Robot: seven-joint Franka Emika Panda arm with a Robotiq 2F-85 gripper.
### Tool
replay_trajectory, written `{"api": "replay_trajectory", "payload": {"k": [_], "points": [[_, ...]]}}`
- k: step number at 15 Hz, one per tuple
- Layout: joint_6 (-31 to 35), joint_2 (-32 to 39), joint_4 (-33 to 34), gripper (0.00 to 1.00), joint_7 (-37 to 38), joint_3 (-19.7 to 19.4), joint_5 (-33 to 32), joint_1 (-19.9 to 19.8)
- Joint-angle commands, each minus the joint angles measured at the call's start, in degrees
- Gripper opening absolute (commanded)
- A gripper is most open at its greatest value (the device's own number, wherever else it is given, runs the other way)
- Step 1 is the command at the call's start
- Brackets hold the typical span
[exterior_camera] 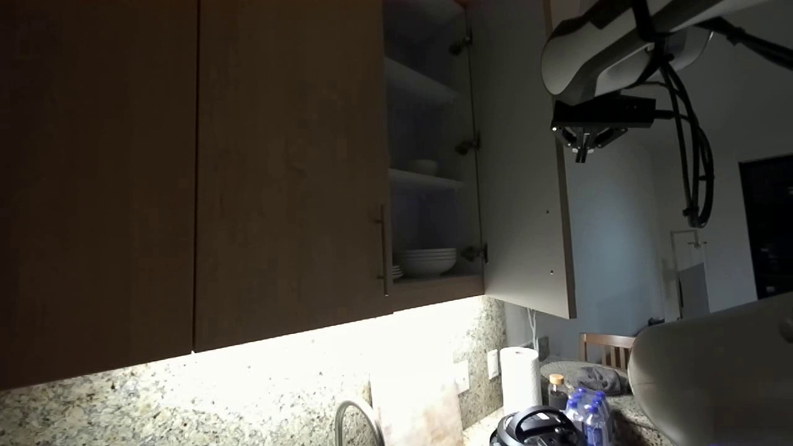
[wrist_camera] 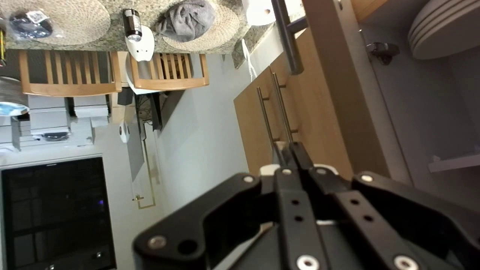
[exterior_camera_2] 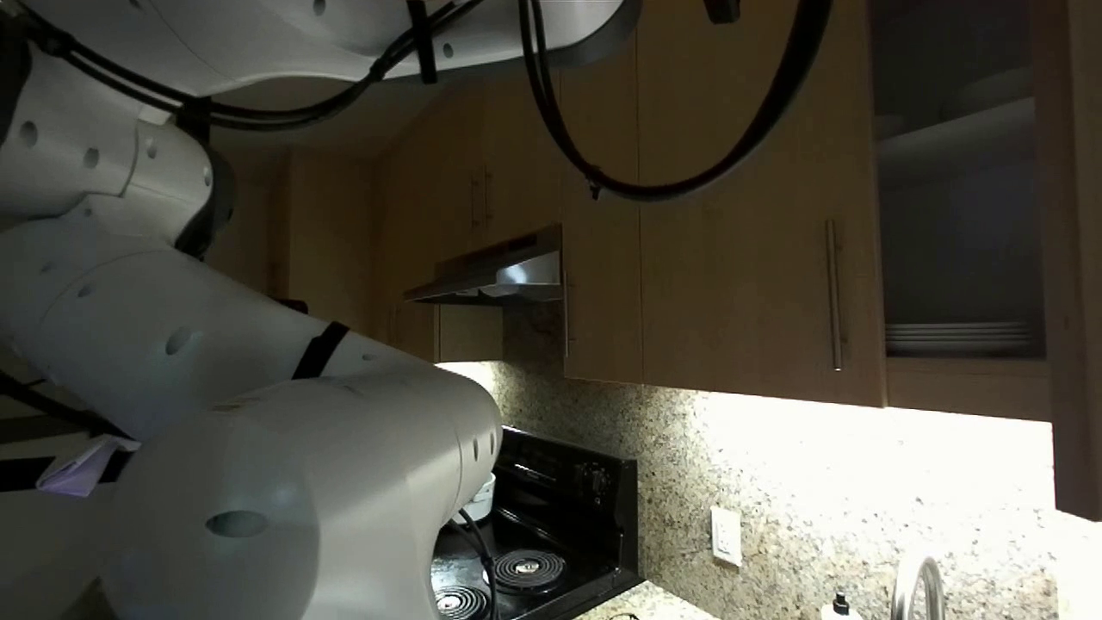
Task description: Close the right cabinet door
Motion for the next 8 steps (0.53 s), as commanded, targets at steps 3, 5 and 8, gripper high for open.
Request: {"api": "replay_trajectory", "payload": {"k": [3,5,8], "points": [[1.55,8.51,4.88,0.07,3.89,2.06,0.39,-4.14],[1.31,9.06,5.46,0.06,3.04,1.72,0.65,-4.12],[1.1,9.39,5.99,0.06,2.27,1.55,0.76,-3.46]]}}
